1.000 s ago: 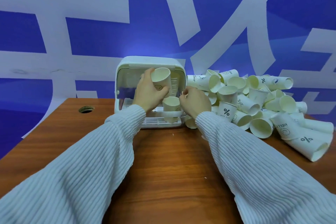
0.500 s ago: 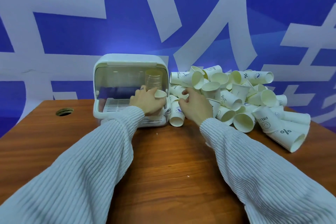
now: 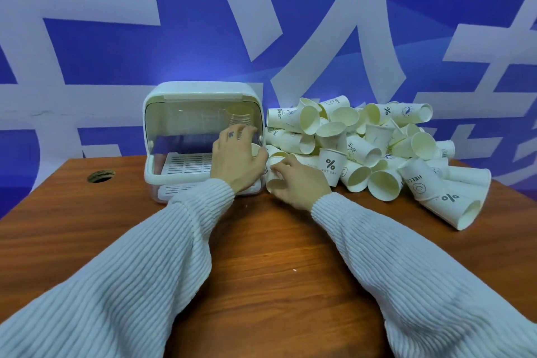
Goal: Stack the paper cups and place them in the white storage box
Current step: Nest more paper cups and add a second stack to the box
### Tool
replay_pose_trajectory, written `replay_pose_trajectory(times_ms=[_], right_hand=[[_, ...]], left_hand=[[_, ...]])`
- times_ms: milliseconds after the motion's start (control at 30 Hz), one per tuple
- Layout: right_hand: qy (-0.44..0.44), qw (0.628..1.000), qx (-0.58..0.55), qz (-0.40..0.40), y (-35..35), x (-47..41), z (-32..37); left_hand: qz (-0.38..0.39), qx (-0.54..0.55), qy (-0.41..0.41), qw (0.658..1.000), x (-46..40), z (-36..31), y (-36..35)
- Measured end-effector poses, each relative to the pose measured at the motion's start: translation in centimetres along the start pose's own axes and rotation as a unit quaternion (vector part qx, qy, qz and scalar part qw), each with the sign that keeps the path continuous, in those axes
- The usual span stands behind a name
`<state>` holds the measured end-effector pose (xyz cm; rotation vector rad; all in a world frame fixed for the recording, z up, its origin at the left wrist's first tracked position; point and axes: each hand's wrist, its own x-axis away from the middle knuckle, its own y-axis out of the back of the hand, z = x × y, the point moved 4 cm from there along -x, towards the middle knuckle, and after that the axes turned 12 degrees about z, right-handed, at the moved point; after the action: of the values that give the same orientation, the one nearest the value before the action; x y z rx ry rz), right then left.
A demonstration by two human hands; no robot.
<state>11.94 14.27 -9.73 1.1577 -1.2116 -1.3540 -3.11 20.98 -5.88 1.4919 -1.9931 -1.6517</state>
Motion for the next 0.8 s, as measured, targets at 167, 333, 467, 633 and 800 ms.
replay_pose_trajectory(times_ms=[167,333,467,633,800], right_hand=[[0.011,0.998,0.018,-0.054,-0.1,1.8,-0.3],[-0.038,0.982,-0.185,-0.029,0.5,3.3,-1.2],[-0.074,0.956,-0.285,-0.007,0.4,4.0,-2.1],[-0.061,0.881,-0.465,-0.058,0.8,4.5,-3.3],[0.023,0.853,-0.516,-0.077,3.0,5.3,-3.4]], left_hand=[[-0.001,0.02,-0.032,0.999,1.2,-1.7,-0.7],[0.051,-0.015,-0.027,0.998,2.1,-2.7,-1.9],[0.09,-0.046,-0.027,0.995,3.3,-3.3,-2.6],[0.165,0.011,-0.094,0.982,4.5,-4.3,-3.2],[0.191,0.025,-0.077,0.978,4.5,-5.4,-3.3]])
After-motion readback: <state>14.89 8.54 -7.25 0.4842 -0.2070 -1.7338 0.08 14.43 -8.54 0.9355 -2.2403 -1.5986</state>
